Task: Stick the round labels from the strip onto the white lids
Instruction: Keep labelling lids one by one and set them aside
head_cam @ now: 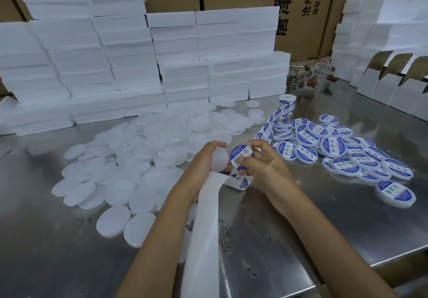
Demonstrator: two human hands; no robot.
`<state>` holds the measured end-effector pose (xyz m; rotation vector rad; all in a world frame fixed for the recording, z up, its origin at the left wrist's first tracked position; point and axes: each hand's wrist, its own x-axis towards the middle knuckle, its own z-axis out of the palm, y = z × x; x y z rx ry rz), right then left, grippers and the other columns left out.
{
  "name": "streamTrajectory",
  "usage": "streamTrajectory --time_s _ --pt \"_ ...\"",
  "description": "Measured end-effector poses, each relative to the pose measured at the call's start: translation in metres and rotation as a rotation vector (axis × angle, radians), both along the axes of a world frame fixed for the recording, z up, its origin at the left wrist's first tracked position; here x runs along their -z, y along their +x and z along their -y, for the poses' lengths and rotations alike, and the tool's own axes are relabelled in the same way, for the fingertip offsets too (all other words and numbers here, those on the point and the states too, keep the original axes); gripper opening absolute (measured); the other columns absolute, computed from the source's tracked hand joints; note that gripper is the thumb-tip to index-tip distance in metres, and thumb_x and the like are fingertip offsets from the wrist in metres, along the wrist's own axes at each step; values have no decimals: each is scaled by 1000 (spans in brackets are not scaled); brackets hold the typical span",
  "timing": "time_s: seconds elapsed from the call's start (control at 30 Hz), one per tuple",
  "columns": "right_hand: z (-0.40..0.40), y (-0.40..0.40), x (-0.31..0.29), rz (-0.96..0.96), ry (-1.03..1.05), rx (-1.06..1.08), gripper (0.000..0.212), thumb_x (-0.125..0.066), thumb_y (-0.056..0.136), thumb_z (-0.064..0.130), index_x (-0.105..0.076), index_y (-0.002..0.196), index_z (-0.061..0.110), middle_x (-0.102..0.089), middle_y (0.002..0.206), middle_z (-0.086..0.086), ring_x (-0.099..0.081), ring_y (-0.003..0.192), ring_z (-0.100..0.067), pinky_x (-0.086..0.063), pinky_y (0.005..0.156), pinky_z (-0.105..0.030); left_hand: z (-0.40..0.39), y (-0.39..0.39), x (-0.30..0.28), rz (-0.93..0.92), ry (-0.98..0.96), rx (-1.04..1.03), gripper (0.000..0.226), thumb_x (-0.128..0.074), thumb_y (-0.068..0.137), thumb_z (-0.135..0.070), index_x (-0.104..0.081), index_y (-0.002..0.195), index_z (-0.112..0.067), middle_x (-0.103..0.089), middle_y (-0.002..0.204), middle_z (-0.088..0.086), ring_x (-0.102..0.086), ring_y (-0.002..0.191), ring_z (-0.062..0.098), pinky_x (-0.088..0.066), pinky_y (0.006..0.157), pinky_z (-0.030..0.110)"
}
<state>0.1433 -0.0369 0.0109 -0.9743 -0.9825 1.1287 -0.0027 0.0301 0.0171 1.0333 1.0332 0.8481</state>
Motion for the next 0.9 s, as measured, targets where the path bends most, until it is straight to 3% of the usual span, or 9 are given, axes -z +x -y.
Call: streamTrajectory --time_s 0.17,0.27,0.5,0.67,0.83,0.9 --pt "-3 -2 3 71 11 54 25 -67 87 -5 -57 102 11 -75 93 -6 -69 78 -15 -54 66 -22 1 -4 0 241 -45 -22 22 -56 102 -20 -65 117 -7 -65 123 25 -75 94 34 -63 78 43" --pt "-4 -4 4 102 42 88 26 -68 86 -7 -57 103 9 -75 92 -4 -70 80 -13 -55 68 -23 5 -6 -3 331 -71 19 21 -55 102 -16 -64 116 -5 -67 122 26 -75 94 33 -63 71 41" --pt "-6 -5 7 282 124 180 24 -72 83 -6 -59 98 8 -70 91 -6 -68 83 -14 -57 71 -27 16 8 -7 285 -59 153 35 -46 106 -22 -58 135 -5 -72 122 17 -72 105 29 -61 89 40" --pt "-7 -6 9 340 152 192 24 -72 82 -6 -60 97 9 -68 86 0 -66 78 -8 -55 69 -23 19 11 -8 262 -32 184 37 -43 107 -26 -57 137 -9 -71 125 14 -70 111 27 -59 93 38" --pt "-7 -6 9 349 170 192 28 -73 82 -6 -60 93 16 -67 86 5 -66 78 -4 -54 68 -19 22 15 -10 274 -30 180 36 -46 106 -27 -60 135 -11 -72 123 14 -72 104 24 -59 91 36" --pt "-7 -6 10 362 176 198 29 -73 82 -5 -60 93 18 -67 85 7 -66 78 -5 -55 69 -21 23 16 -10 259 -19 181 37 -46 105 -28 -59 136 -11 -70 126 16 -70 109 27 -56 97 39"
